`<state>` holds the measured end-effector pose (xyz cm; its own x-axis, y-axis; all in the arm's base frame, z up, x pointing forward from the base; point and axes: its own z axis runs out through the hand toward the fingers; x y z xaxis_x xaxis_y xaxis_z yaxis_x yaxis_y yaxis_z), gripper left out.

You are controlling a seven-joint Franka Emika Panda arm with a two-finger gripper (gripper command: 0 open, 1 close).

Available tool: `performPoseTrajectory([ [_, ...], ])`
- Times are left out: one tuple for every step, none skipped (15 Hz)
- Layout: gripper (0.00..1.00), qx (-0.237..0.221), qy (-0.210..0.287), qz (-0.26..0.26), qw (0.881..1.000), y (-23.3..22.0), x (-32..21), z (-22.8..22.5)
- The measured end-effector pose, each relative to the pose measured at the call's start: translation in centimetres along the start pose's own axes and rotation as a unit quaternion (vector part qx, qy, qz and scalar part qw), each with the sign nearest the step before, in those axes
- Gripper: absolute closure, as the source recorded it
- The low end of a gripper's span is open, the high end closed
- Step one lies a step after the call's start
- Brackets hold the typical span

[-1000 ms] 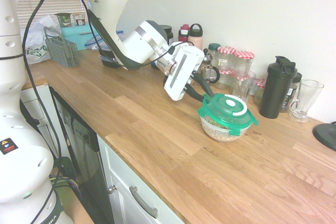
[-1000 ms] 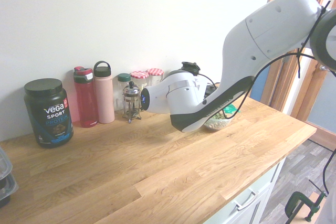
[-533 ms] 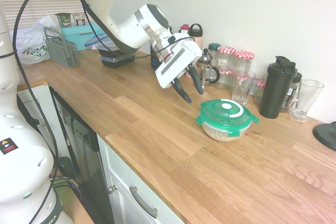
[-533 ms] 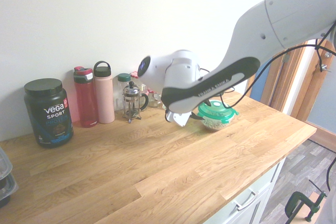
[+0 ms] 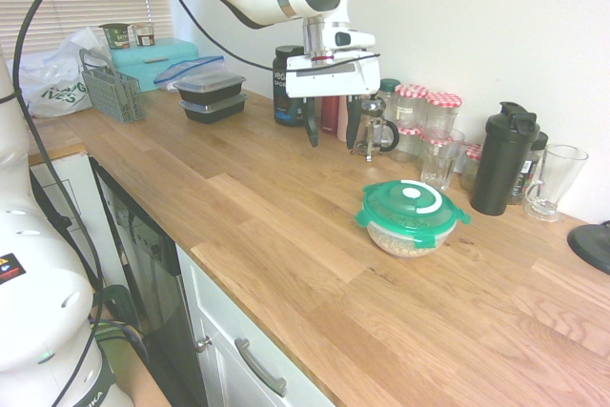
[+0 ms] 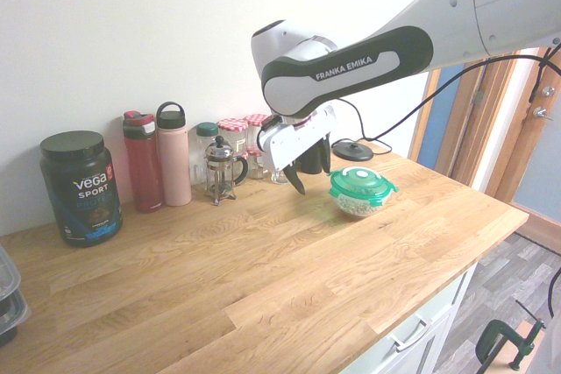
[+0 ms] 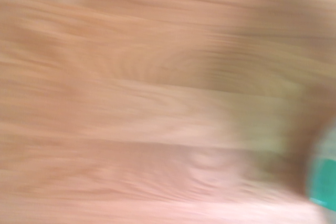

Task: Cover the lid of food container

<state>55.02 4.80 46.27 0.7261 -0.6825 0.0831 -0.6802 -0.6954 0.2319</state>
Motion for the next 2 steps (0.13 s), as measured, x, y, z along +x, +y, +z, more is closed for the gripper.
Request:
performPoseTrajectory([
  [0.0,0.027,-0.023,0.0,0.999,-0.24,-0.09,-0.03],
  [0.0,0.054,-0.045,0.0,0.998,-0.38,-0.07,-0.07],
])
